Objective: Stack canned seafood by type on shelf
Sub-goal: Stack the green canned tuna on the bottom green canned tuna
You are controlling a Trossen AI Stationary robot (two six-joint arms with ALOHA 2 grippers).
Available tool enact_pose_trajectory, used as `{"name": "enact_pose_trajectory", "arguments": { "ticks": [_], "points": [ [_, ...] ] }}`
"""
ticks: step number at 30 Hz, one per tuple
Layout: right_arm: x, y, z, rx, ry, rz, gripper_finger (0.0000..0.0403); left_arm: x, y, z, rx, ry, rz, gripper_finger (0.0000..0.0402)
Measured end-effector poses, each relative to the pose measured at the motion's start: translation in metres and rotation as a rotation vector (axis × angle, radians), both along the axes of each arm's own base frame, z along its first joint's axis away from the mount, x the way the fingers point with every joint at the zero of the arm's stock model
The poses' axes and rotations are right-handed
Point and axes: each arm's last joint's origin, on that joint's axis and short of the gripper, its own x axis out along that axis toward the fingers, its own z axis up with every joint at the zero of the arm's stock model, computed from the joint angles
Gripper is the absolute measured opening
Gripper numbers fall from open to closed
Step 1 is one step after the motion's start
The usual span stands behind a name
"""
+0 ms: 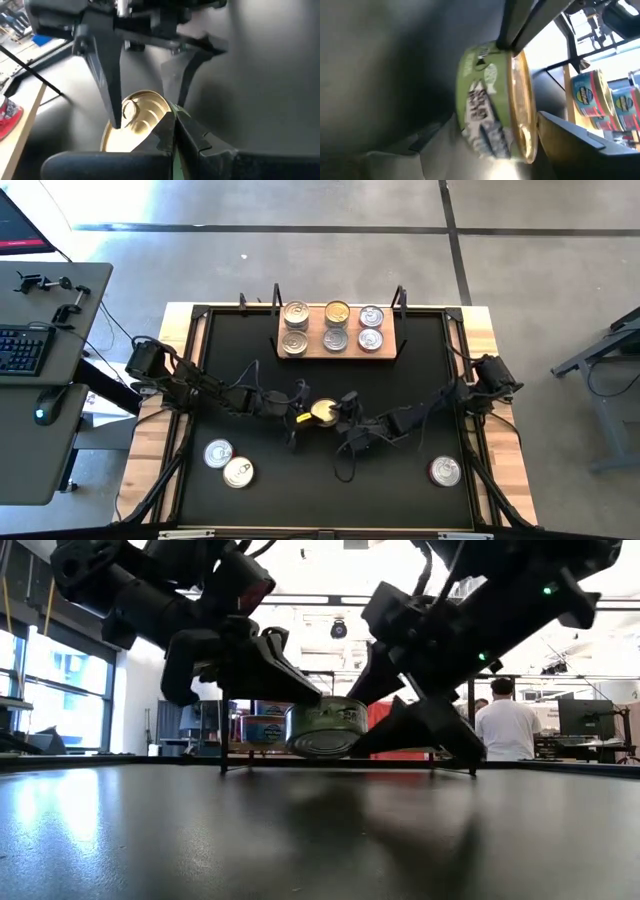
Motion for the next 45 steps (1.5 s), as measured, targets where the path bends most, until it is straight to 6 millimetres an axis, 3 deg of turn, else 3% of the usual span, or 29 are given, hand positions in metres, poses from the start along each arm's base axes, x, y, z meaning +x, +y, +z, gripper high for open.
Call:
{"name": "enact_pose_trajectory", "arguments": {
  "ticks": [6, 14, 22, 28, 32, 38, 45],
  "points": [
    [0.003, -0.006, 0.001, 0.062, -0.048, -0.066, 0.0247, 0.001, 0.000, 0.002, -0.028, -0.024, 0.010, 0.0000],
    [0.001, 0.002, 0.000, 0.264, -0.111, -0.128, 0.0118, 0.001, 0.001, 0.007, -0.004, -0.047, 0.052, 0.0007],
    [0.014, -0.006, 0.020, 0.461, -0.005, -0.208, 0.0119, -0.003, -0.006, 0.022, 0.076, -0.097, -0.007, 0.0104],
    [0.027, -0.016, 0.032, 0.576, -0.020, -0.276, 0.0119, -0.003, -0.003, 0.007, 0.056, -0.008, 0.014, 0.0204],
    [0.028, -0.018, 0.032, 0.585, -0.013, -0.280, 0.0119, -0.002, -0.003, 0.001, 0.067, 0.011, 0.044, 0.0246],
    [0.029, -0.021, 0.032, 0.604, -0.010, -0.289, 0.0119, -0.003, 0.000, -0.004, 0.126, 0.037, 0.157, 0.0254],
    [0.029, -0.021, 0.032, 0.639, 0.003, -0.275, 0.0119, -0.005, 0.001, -0.008, 0.101, 0.070, 0.168, 0.0218]
  ]
}}
